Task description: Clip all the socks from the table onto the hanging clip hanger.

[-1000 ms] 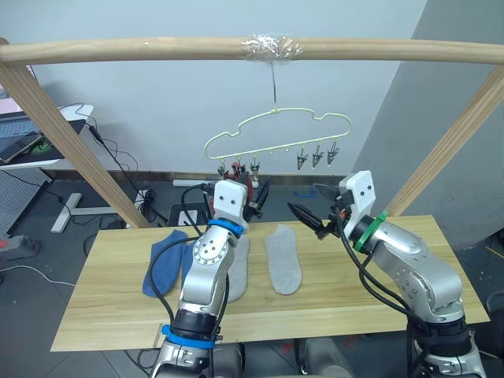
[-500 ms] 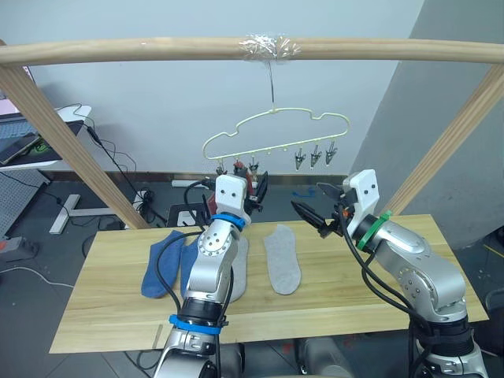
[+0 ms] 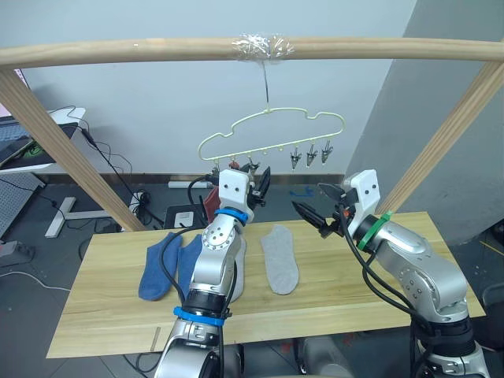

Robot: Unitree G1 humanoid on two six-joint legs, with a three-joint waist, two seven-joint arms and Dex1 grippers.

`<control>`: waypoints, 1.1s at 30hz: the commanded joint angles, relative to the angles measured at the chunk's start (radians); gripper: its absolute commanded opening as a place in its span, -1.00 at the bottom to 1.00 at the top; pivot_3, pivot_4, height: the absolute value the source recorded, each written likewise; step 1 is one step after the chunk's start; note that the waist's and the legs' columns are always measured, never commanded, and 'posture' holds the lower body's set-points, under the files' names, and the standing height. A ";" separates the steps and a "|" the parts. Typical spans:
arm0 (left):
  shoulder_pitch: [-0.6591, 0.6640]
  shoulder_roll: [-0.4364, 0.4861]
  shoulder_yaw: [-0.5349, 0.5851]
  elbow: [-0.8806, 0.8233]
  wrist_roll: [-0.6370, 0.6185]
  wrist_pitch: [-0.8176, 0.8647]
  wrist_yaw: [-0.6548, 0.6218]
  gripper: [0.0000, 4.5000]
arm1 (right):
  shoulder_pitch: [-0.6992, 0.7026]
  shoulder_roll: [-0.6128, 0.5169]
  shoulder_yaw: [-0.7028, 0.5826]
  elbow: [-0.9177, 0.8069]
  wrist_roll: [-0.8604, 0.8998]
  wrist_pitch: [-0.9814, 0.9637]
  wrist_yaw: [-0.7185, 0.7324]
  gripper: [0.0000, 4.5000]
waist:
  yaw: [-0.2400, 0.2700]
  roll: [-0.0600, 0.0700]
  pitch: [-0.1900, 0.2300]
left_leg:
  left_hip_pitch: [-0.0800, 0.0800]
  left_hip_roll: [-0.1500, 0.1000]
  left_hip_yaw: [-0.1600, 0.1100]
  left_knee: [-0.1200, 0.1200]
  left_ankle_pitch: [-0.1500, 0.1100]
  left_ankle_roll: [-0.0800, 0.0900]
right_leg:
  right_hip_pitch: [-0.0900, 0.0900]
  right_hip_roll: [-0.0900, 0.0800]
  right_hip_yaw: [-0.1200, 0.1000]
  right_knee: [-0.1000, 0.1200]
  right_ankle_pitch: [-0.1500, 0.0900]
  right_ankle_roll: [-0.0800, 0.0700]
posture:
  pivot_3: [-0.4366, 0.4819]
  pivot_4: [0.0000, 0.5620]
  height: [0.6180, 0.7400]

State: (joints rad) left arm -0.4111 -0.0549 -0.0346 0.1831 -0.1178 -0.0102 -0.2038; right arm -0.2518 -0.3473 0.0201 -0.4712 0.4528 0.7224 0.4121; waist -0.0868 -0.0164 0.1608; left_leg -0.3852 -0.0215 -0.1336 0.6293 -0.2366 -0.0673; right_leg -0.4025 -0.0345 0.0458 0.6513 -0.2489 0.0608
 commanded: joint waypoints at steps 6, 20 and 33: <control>-0.056 -0.015 0.003 0.047 0.002 -0.042 0.010 0.17 | 0.005 -0.006 -0.024 -0.060 0.018 0.003 -0.008 1.00 | 0.000 0.000 0.000 | 0.000 0.000 0.000 0.000 0.000 0.000 | 0.000 0.000 0.000 0.000 0.000 0.000 | -0.39 -0.49 1.00; -0.092 -0.012 0.012 0.090 0.005 -0.074 0.032 0.17 | 0.003 -0.003 -0.023 -0.057 0.022 0.005 -0.007 1.00 | -0.001 0.000 0.000 | 0.000 0.000 0.000 0.000 0.000 0.000 | 0.000 0.000 0.000 0.000 0.000 0.000 | -0.38 -0.51 1.00; -0.099 -0.007 0.010 0.098 0.001 -0.084 0.030 -0.59 | 0.009 -0.003 -0.016 -0.062 0.027 0.007 0.000 1.00 | -0.001 0.000 0.000 | 0.000 0.000 0.000 0.000 0.000 0.000 | 0.000 0.000 0.000 0.000 0.000 0.000 | -0.38 -0.53 1.00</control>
State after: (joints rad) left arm -0.4848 -0.0626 -0.0300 0.2887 -0.1151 -0.0707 -0.1689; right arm -0.2408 -0.3485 0.0193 -0.4786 0.4614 0.7334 0.4112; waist -0.0878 -0.0164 0.1609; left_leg -0.3852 -0.0217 -0.1338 0.6295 -0.2364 -0.0671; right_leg -0.4025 -0.0345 0.0459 0.6516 -0.2489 0.0611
